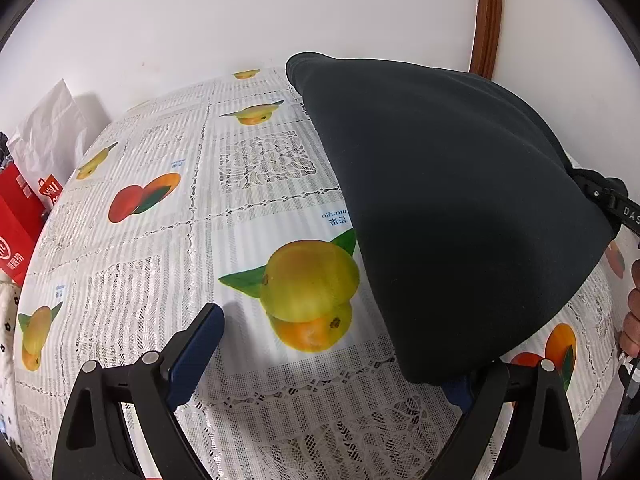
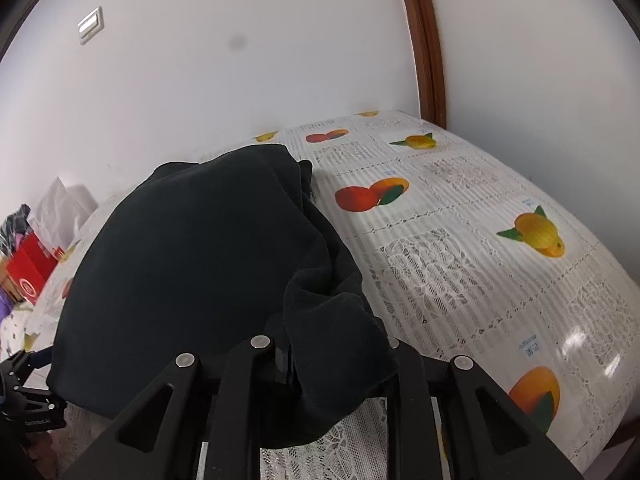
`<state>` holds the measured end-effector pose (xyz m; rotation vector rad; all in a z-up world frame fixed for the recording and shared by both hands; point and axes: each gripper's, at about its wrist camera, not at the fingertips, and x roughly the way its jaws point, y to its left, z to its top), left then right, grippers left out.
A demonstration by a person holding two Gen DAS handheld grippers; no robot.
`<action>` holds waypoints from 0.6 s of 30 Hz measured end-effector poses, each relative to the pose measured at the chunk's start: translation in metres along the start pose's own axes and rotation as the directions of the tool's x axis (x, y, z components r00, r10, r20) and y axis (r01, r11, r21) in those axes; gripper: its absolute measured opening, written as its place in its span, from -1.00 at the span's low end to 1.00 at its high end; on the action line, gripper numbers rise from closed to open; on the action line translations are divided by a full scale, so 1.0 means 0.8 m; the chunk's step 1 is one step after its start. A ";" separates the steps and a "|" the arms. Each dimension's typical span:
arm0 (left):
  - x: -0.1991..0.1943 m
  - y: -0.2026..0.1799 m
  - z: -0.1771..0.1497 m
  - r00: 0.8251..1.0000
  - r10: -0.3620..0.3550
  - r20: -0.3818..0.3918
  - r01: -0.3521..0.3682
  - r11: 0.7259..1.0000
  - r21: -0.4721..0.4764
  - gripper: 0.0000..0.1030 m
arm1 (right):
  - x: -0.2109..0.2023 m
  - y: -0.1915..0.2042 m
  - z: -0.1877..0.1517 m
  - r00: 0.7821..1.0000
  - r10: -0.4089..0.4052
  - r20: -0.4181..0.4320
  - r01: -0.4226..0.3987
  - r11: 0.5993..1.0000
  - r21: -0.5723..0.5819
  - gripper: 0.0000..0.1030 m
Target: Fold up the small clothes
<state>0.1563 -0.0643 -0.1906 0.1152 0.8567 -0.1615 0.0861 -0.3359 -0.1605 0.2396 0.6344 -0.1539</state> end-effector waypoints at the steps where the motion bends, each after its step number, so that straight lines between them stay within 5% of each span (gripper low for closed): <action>1: -0.001 0.000 0.000 1.000 0.001 0.001 -0.001 1.000 0.000 0.86 | 0.002 0.001 0.000 1.000 -0.004 -0.008 0.004 1.000 -0.001 -0.60; 8: -0.006 -0.012 0.006 1.000 -0.019 0.007 0.019 0.999 0.031 0.65 | 0.006 0.002 0.002 1.000 -0.004 -0.025 0.004 1.000 0.003 -0.55; 13: 0.002 -0.022 0.013 0.998 -0.065 -0.007 0.066 0.998 0.022 0.65 | 0.007 -0.010 0.000 1.000 0.000 -0.023 0.000 1.000 0.009 -0.55; 18: 0.007 -0.027 0.011 1.000 -0.019 -0.006 0.019 0.999 0.040 0.74 | -0.006 -0.012 0.003 0.999 0.033 0.017 -0.033 0.999 0.003 -0.66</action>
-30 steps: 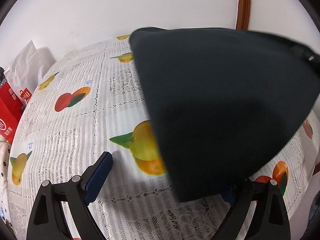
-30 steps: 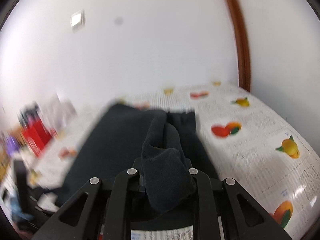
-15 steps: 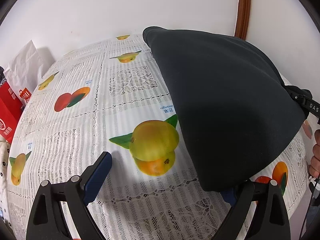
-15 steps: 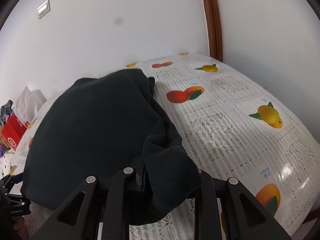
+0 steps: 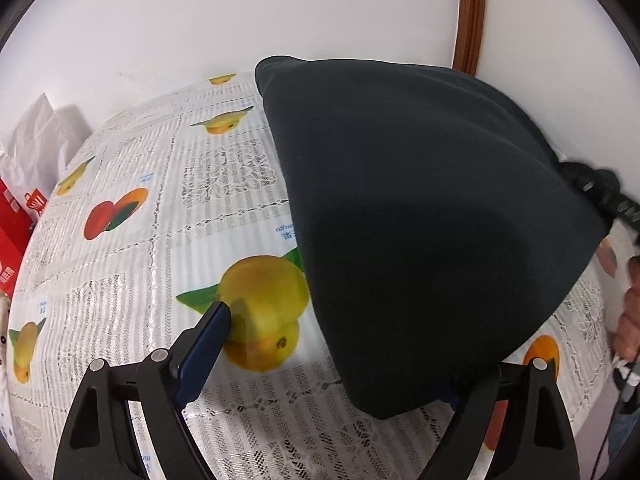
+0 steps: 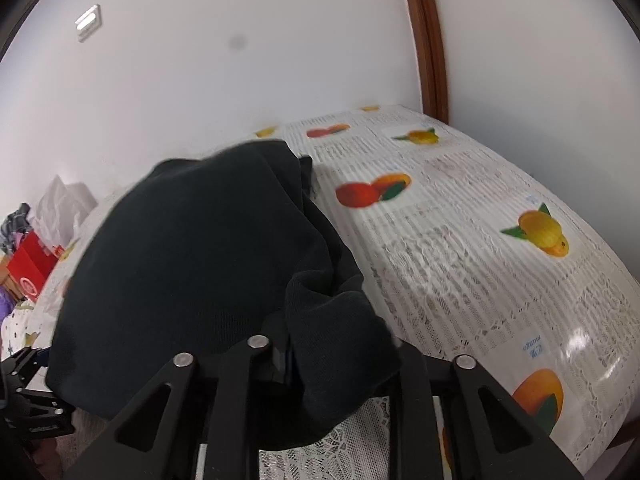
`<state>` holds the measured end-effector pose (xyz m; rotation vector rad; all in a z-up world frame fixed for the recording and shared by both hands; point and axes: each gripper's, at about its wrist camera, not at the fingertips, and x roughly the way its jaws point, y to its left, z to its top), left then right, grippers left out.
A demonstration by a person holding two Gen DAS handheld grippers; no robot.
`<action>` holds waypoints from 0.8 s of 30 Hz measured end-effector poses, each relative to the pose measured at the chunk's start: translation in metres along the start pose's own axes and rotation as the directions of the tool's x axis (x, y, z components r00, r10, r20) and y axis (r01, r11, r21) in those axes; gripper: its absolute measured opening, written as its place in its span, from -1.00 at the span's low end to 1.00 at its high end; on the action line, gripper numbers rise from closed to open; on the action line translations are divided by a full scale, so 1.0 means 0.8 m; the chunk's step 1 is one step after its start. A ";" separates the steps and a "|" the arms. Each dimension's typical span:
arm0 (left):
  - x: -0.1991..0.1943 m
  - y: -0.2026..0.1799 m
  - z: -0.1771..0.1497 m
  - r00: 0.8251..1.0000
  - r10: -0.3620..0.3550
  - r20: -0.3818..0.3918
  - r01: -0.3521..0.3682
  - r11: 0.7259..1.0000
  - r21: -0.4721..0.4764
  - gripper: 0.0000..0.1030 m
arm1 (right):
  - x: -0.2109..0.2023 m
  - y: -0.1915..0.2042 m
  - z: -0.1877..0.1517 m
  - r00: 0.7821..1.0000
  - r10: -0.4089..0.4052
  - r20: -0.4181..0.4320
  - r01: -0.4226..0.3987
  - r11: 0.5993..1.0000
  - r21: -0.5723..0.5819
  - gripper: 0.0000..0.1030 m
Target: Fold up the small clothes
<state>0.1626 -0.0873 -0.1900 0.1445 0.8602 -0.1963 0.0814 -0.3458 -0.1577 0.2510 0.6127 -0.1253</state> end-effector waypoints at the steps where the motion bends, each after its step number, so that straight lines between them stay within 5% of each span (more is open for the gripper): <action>1: 0.000 -0.001 -0.001 1.000 0.006 0.002 -0.006 1.000 0.004 0.74 | -0.010 0.000 0.001 0.999 0.014 0.031 -0.014 1.000 0.004 -0.66; 3: 0.000 0.000 -0.001 1.000 0.008 0.004 -0.008 1.000 -0.002 0.74 | -0.035 -0.007 0.003 0.992 0.060 0.111 -0.064 0.998 0.029 -0.66; 8: 0.000 0.005 0.000 1.000 0.002 0.013 -0.002 1.000 -0.009 0.66 | 0.003 -0.004 -0.010 0.999 -0.030 -0.036 0.031 1.000 0.004 -0.63; 14: -0.023 -0.008 -0.008 0.997 -0.066 0.043 0.065 0.998 0.028 -0.61 | 0.014 -0.001 -0.005 0.997 -0.034 -0.071 0.033 0.999 -0.006 -0.61; 24: -0.035 0.030 -0.013 0.999 -0.008 0.044 0.008 1.000 -0.016 -0.74 | 0.058 0.039 0.025 0.992 0.028 -0.123 -0.035 0.997 -0.063 -0.64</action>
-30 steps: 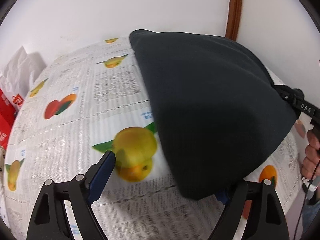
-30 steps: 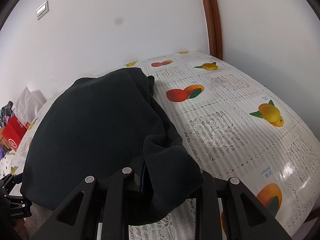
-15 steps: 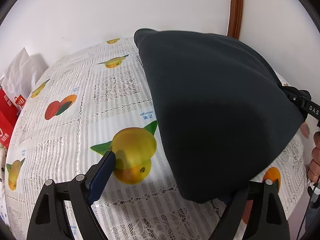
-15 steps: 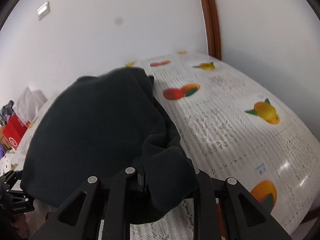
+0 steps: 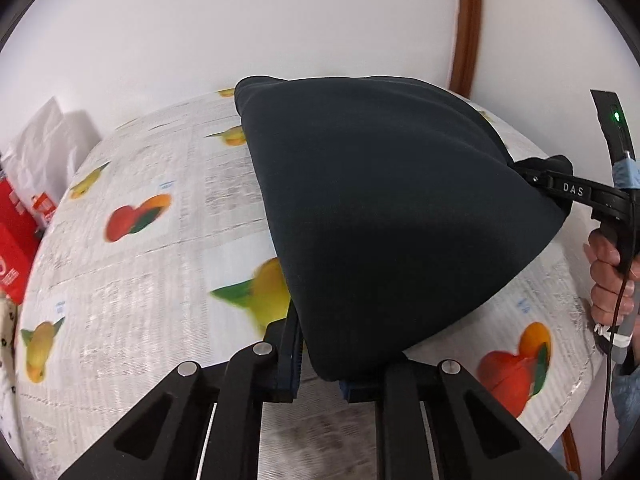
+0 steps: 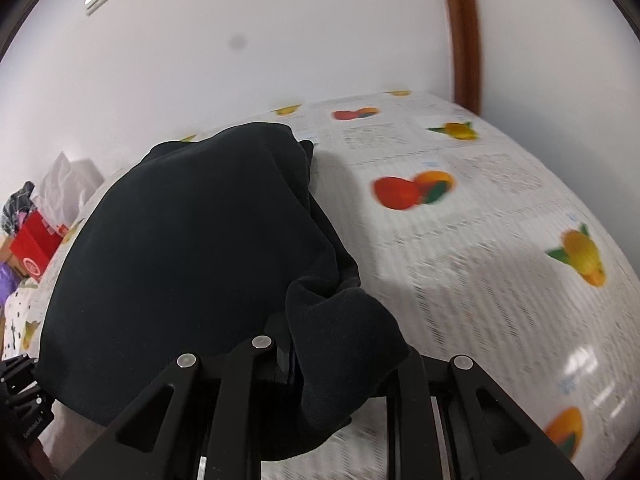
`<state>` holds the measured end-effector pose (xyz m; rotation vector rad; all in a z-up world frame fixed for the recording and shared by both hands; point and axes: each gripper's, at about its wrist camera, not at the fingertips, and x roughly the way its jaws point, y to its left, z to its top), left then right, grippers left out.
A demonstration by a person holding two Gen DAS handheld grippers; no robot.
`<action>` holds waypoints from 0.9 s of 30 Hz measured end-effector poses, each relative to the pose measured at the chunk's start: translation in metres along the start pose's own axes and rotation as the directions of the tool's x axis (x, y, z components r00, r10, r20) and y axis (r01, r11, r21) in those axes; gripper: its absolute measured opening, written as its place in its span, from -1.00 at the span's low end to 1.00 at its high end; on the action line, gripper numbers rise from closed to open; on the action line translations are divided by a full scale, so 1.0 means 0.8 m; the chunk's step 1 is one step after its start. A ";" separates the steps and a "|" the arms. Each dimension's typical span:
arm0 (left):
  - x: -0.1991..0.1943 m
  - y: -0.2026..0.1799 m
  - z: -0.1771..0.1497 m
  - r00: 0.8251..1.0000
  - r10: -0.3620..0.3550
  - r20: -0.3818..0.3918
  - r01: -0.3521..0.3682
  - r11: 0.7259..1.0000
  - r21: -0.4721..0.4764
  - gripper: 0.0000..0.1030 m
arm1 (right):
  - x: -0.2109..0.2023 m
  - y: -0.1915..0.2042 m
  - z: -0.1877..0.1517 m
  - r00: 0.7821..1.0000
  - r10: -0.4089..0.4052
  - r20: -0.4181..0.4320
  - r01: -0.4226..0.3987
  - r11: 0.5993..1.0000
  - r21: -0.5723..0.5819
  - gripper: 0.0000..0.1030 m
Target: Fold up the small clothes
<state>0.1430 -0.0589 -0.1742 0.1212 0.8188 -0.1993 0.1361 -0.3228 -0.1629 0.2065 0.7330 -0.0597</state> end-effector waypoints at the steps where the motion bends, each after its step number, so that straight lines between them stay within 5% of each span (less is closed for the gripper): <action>1: -0.002 0.008 -0.002 1.000 0.012 -0.001 -0.012 1.000 -0.007 -0.74 | 0.004 0.007 0.003 1.000 0.008 -0.003 -0.008 1.000 -0.010 -0.64; 9: -0.017 0.060 -0.018 0.999 0.042 -0.024 -0.044 0.994 -0.098 -0.73 | 0.016 0.052 0.017 0.981 0.194 -0.022 -0.195 0.980 -0.037 -0.57; 16: -0.020 0.064 -0.022 0.999 0.032 -0.023 -0.034 0.994 -0.099 -0.66 | -0.044 0.029 -0.005 0.988 0.150 0.030 -0.145 0.980 -0.134 -0.43; 24: -0.047 0.083 -0.041 1.000 -0.023 0.009 0.024 0.989 -0.149 0.09 | -0.041 0.039 0.001 0.981 0.184 0.055 -0.178 0.979 -0.095 -0.41; 27: -0.069 0.086 -0.049 0.997 -0.066 0.047 0.072 0.986 -0.147 0.10 | -0.010 0.043 0.007 0.980 0.198 0.007 -0.198 0.979 -0.048 -0.54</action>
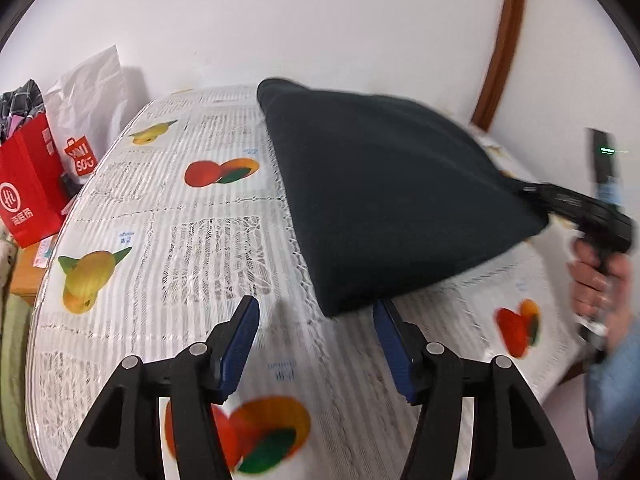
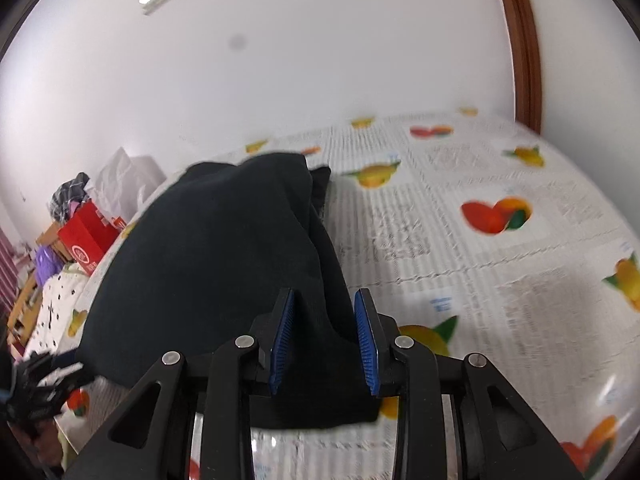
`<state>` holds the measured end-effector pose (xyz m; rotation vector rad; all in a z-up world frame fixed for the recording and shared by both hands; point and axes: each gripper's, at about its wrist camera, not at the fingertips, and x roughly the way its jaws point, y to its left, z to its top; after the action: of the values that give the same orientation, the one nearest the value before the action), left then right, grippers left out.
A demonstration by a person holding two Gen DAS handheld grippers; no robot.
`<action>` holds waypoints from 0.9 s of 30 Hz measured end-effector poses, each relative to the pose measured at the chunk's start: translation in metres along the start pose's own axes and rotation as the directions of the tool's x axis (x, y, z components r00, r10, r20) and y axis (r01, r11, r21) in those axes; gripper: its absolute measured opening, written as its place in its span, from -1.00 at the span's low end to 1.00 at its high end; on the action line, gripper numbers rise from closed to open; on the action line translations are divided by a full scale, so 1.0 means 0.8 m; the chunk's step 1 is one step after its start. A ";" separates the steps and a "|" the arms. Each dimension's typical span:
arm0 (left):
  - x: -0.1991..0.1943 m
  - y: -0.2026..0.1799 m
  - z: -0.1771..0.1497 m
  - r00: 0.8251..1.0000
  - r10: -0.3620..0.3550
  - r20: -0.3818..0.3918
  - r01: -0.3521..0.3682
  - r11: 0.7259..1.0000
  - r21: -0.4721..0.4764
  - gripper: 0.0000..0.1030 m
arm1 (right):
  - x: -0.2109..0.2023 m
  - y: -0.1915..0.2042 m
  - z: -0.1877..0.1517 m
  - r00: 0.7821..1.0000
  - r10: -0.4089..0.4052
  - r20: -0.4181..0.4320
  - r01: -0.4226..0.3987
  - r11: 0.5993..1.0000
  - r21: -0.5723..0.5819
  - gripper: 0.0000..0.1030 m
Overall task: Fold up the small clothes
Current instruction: 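Open both grippers and release the folded sweatshirt bundle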
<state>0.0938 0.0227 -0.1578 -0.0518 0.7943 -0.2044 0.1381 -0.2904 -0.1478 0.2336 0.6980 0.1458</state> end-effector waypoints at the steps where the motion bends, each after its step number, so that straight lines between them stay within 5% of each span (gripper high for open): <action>1: -0.008 0.000 0.000 1.000 -0.003 0.016 0.003 1.000 0.008 0.10 | 0.009 -0.002 0.005 1.000 0.019 -0.017 -0.019 1.000 0.008 -0.69; 2: -0.011 0.000 0.003 1.000 0.009 0.026 -0.009 1.000 0.015 0.10 | 0.014 -0.003 0.008 0.999 0.028 -0.032 -0.027 1.000 0.008 -0.86; 7: -0.001 0.002 0.028 0.998 0.039 0.043 -0.038 0.999 -0.010 0.10 | -0.014 -0.001 0.011 0.995 0.088 0.041 -0.088 0.996 -0.015 -0.89; 13: 0.046 0.011 0.040 0.994 0.090 -0.069 -0.090 0.996 0.009 0.19 | 0.005 -0.003 -0.014 0.998 -0.038 -0.050 0.035 0.997 -0.069 -0.89; 16: 0.040 0.015 0.045 0.995 0.058 -0.079 -0.056 0.998 0.018 0.18 | -0.018 0.003 0.001 0.997 -0.068 -0.029 0.064 0.990 -0.127 -0.82; 20: 0.036 0.022 0.078 0.998 0.050 -0.031 -0.050 0.999 -0.004 0.18 | -0.026 0.017 0.051 0.996 -0.084 -0.010 0.081 0.982 -0.170 -0.48; 21: 0.041 0.023 0.088 0.998 0.062 -0.030 -0.062 0.998 -0.003 0.18 | -0.022 0.022 0.065 0.997 -0.073 -0.012 0.070 0.983 -0.171 -0.25; 23: 0.049 0.023 0.104 0.997 0.073 -0.030 -0.073 0.997 -0.003 0.18 | -0.011 0.029 0.088 0.998 -0.066 -0.016 0.062 0.983 -0.171 -0.10; 27: 0.073 0.026 0.137 0.997 0.075 -0.032 -0.075 0.997 0.007 0.19 | 0.047 0.034 0.140 0.996 -0.056 -0.062 0.048 0.991 -0.125 -0.07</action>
<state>0.2155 0.0275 -0.1247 -0.0127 0.8264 -0.1369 0.2380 -0.2744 -0.0809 0.0925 0.7567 0.1463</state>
